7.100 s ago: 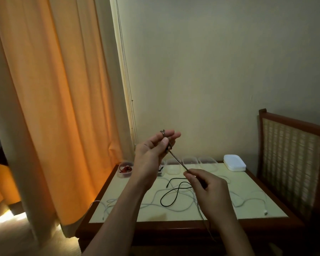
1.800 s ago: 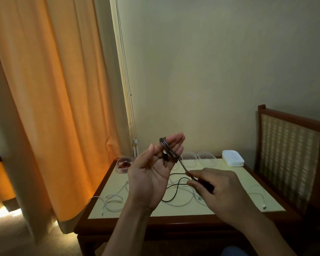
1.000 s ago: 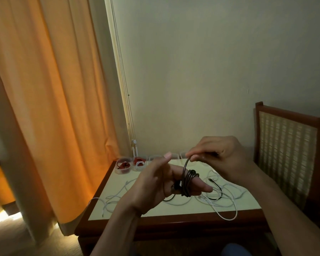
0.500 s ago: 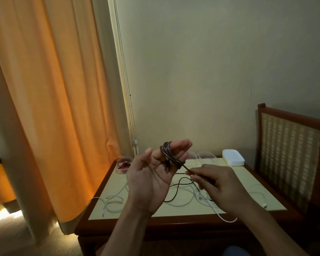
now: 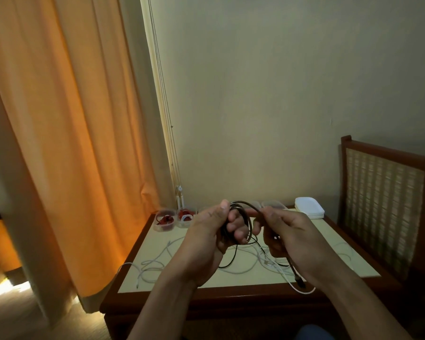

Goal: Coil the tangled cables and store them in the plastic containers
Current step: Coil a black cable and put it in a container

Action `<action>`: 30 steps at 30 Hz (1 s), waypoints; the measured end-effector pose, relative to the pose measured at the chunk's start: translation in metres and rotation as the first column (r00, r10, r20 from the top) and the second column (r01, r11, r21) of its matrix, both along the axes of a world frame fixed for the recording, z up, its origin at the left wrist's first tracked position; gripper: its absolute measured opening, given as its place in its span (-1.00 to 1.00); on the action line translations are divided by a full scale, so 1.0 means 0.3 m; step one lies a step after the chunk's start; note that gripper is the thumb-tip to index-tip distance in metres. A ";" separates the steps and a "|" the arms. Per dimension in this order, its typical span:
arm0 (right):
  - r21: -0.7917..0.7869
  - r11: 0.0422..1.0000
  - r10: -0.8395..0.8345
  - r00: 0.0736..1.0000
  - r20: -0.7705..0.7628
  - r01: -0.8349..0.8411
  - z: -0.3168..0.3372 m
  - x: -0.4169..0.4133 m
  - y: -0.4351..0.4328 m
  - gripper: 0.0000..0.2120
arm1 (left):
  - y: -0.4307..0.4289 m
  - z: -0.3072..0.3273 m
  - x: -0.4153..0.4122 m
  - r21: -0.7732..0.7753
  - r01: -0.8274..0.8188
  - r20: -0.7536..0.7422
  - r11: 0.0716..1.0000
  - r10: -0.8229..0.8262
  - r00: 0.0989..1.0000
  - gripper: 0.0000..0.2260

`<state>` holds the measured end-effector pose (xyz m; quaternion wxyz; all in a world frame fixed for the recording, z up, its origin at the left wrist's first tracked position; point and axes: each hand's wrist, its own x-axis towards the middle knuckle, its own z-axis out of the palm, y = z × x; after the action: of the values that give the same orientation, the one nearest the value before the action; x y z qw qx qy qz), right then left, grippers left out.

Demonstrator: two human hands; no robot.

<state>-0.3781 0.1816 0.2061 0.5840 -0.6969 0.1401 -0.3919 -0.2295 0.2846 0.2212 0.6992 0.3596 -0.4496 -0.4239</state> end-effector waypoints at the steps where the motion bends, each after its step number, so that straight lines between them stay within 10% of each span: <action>1: -0.031 1.000 -0.005 1.000 -0.018 0.004 0.011 0.001 0.011 -0.66 | -0.002 -0.001 -0.007 0.015 0.000 0.008 1.000 0.000 1.000 -0.71; 11: -0.331 0.937 -0.179 0.968 -0.175 0.114 0.015 0.016 0.024 -0.90 | -0.008 0.005 -0.024 0.163 -0.139 0.146 0.977 0.116 0.982 -0.61; 20: -0.178 0.984 -0.012 0.992 -0.129 -0.011 -0.018 0.012 0.030 -0.95 | -0.025 -0.013 -0.047 0.102 -0.412 0.356 0.905 0.354 0.865 -0.49; 30: -0.209 0.976 0.029 0.985 -0.168 -0.064 -0.040 -0.014 0.004 -0.89 | -0.058 -0.066 -0.050 0.087 -0.307 0.263 0.948 0.275 0.925 -0.48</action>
<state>-0.3822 0.1828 0.1942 0.5014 -0.7886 0.1284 -0.3321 -0.2445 0.2671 0.2014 0.6685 0.5161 -0.4470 -0.2948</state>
